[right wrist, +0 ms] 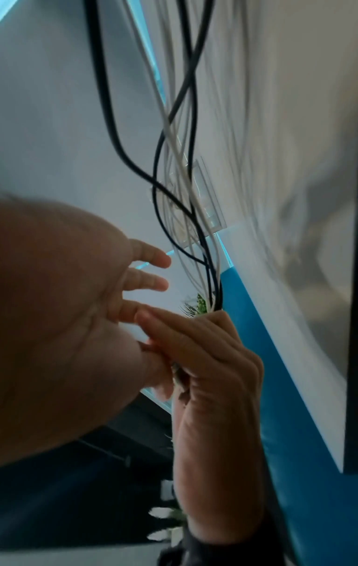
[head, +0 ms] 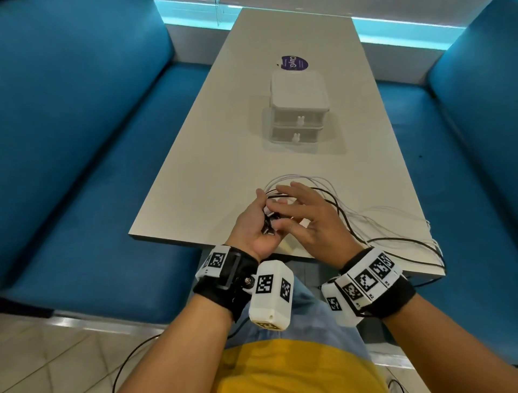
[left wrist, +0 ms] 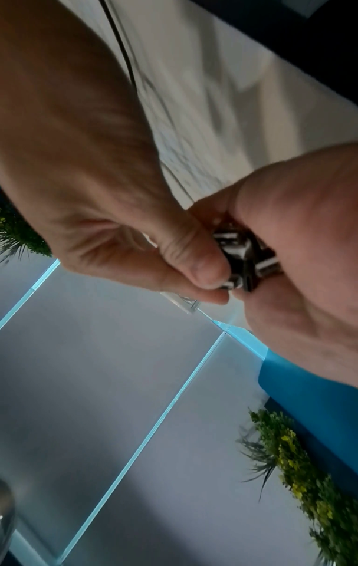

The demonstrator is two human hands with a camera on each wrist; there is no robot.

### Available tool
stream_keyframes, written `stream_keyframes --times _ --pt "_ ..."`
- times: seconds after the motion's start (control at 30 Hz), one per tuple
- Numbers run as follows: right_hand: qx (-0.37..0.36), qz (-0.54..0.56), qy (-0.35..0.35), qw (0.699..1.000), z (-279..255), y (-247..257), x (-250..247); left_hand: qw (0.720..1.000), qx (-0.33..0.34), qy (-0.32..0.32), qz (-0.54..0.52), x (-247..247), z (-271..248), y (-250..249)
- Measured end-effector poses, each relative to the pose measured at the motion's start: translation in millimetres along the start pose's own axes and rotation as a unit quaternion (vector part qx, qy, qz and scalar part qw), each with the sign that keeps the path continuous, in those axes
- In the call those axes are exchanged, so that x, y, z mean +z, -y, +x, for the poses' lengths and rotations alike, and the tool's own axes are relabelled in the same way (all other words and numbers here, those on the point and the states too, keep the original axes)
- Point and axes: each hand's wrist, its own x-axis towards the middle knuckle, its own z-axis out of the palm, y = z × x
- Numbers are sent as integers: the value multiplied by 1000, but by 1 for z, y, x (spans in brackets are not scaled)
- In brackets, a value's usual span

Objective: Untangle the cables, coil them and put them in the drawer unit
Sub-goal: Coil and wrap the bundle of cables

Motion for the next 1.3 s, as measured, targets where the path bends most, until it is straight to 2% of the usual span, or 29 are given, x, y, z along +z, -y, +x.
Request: stream_keyframes --times 0.07,0.2,0.33,0.43,0.6,0.7,0.87,1.2,1.3 --pt "11 25 -4 1000 -5 5 -5 1000 8 -2 3 -1 4 -3" --pt "41 3 -9 999 -6 6 -8 999 39 -19 -24 -3 10 0" --pt "87 2 -41 995 -2 10 0 998 33 7 -55 -1 5 3" --pt "107 27 -41 993 3 16 5 994 25 35 -98 -2 2 -2" --pt "114 52 -52 991 0 22 8 992 16 51 -115 -2 -4 -4" --pt "129 26 -63 989 -6 24 6 989 15 64 -131 -1 -5 -3" --pt "209 -1 25 978 -4 25 2 991 26 62 -119 2 -3 1" --pt "250 14 28 968 18 42 -3 995 54 50 -68 9 -2 2" --pt "267 5 48 963 19 43 -5 995 47 64 -62 8 -2 -1"
